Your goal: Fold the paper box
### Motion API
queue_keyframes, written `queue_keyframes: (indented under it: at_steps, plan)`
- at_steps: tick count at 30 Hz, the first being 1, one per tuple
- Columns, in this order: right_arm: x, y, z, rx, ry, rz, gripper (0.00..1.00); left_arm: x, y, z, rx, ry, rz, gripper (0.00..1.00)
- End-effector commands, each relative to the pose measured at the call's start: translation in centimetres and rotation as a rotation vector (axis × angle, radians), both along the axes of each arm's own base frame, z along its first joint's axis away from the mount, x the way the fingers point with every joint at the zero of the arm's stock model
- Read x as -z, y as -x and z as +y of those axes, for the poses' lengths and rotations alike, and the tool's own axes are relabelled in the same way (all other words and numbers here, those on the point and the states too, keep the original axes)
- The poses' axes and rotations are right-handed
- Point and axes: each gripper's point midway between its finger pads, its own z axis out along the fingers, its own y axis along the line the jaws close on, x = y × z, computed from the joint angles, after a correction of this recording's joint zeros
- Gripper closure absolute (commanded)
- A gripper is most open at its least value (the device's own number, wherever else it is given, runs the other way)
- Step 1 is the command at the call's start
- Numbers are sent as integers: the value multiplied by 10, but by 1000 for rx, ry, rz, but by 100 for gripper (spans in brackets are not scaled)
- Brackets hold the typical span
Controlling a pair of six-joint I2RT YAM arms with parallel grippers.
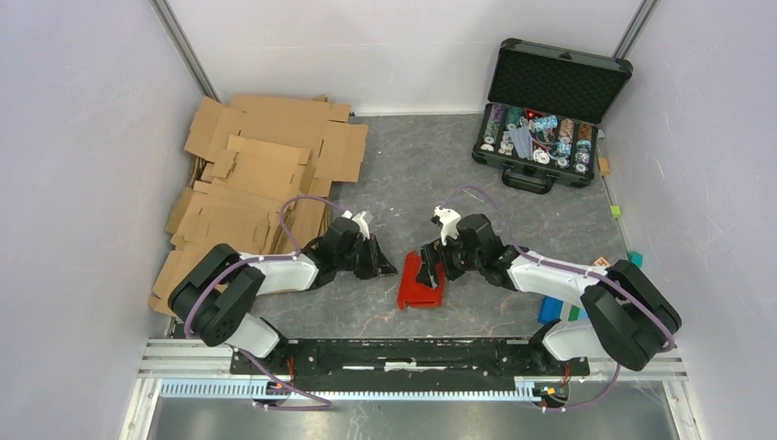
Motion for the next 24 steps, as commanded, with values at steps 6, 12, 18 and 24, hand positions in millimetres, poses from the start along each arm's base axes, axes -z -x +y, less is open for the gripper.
queue_keyframes:
  at_steps: [6, 12, 18, 24]
  plan:
    - [-12, -21, -42, 121, 182, -145, 2, 9, -7, 7, -20, -83, -6, 81]
    - [2, -23, -70, 180, 323, -150, 2, 9, -6, 7, -13, -86, -2, 81]
    - [6, -14, -82, 203, 331, -151, 6, 8, -5, 8, -9, -94, -4, 81]
    - [11, -2, -87, 218, 307, -137, 17, 9, -5, 4, -1, -96, -1, 81]
